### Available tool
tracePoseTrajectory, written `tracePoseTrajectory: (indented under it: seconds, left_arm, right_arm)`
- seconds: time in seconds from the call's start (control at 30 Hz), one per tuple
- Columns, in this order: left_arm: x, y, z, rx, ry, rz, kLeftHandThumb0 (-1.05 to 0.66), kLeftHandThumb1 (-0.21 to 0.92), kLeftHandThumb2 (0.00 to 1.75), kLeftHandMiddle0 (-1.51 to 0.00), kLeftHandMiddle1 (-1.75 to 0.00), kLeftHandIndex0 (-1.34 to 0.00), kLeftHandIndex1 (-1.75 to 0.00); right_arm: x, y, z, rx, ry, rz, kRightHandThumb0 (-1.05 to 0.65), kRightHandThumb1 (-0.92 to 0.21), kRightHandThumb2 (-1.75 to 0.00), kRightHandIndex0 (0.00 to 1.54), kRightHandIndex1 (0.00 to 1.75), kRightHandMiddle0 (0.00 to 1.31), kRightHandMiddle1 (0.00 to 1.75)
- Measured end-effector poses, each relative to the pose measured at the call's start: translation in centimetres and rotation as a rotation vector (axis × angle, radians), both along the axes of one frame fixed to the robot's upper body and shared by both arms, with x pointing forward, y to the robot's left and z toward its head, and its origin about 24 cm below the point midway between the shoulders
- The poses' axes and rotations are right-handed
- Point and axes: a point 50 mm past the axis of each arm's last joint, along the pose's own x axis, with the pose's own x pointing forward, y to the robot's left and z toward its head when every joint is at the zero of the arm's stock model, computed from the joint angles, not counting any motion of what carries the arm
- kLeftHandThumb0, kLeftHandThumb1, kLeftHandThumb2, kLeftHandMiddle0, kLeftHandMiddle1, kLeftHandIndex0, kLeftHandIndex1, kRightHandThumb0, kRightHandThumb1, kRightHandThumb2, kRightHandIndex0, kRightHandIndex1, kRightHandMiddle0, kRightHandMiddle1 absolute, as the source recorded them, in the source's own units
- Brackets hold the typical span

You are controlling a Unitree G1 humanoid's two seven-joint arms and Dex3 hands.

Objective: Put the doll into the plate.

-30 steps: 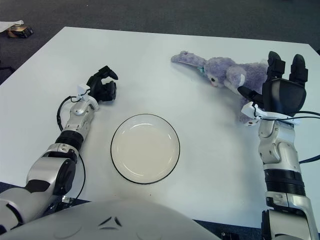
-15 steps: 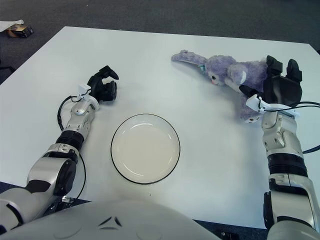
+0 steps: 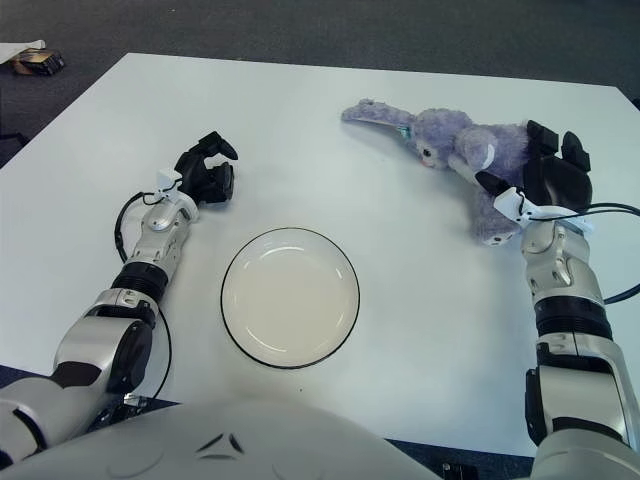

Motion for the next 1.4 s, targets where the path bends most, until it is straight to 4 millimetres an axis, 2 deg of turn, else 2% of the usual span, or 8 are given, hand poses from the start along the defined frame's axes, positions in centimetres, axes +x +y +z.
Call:
tracePoseTrajectory:
  seconds: [0.57,0.87,0.9,0.93,1.1,1.17,1.33,1.4]
  left_arm:
    - [-0.1,0.0,0.0,0.0,0.002,0.001,-0.45,0.4,1.21,-1.23,-1.75,-0.55,-1.75]
    - [-0.1,0.0,0.0,-0.002,0.002,0.0,-0.45,0.4,1.21,-1.23,-1.75,-0.54,-1.75]
    - [-0.1,0.0,0.0,-0.002,0.002,0.001,-0.45,0.4,1.21,-1.23,-1.75,-0.54,-1.75]
    - [-0.1,0.0,0.0,-0.003,0.002,0.0,-0.45,0.4,1.21,-1.23,-1.75,-0.54,-1.75]
    - [-0.1,-0.1,0.0,0.0,0.001,-0.001,-0.45,0.4,1.21,-1.23,-1.75,-0.54,-1.75]
    - [-0.1,-0.1,0.0,0.002,0.0,0.0,-0.45,0.4,1.21,-1.23,-1.75,-0.54,-1.75]
    - [-0.1,-0.2,0.0,0.011,-0.001,-0.003,-0.45,0.4,1.21,-1.22,-1.75,-0.54,-1.75]
    - [-0.1,-0.2,0.0,0.018,-0.002,-0.001,-0.45,0.4,1.21,-1.21,-1.75,-0.54,-1.75]
  right_arm:
    - [0.6,-0.1,-1.2,0.136,0.009,-0.012,-1.05,-0.92,-0.61,0.0,0.0,0.0,0.61]
    - [0.8,0.0,-2.1,0.168,-0.024,-0.056,-0.97,-0.92,-0.63,0.1,0.06,0.0,0.76]
    - [0.8,0.0,-2.2,0.172,-0.03,-0.063,-0.95,-0.92,-0.62,0.09,0.17,0.0,0.8]
    - [0.8,0.0,-2.2,0.174,-0.036,-0.069,-0.9,-0.92,-0.56,0.06,0.48,0.0,0.99]
    - [0.9,0.1,-2.6,0.183,-0.085,-0.116,-0.77,-0.86,-0.51,0.03,1.17,0.05,1.48]
    - [1.0,0.3,-2.7,0.181,-0.103,-0.131,-0.73,-0.8,-0.58,0.04,1.31,0.08,1.59]
    - [1.2,0.4,-2.7,0.175,-0.13,-0.158,-0.46,-0.59,-0.95,0.15,1.66,0.38,1.72]
    - [1.2,0.5,-2.7,0.176,-0.138,-0.168,-0.24,-0.41,-1.17,0.34,1.7,0.47,1.73]
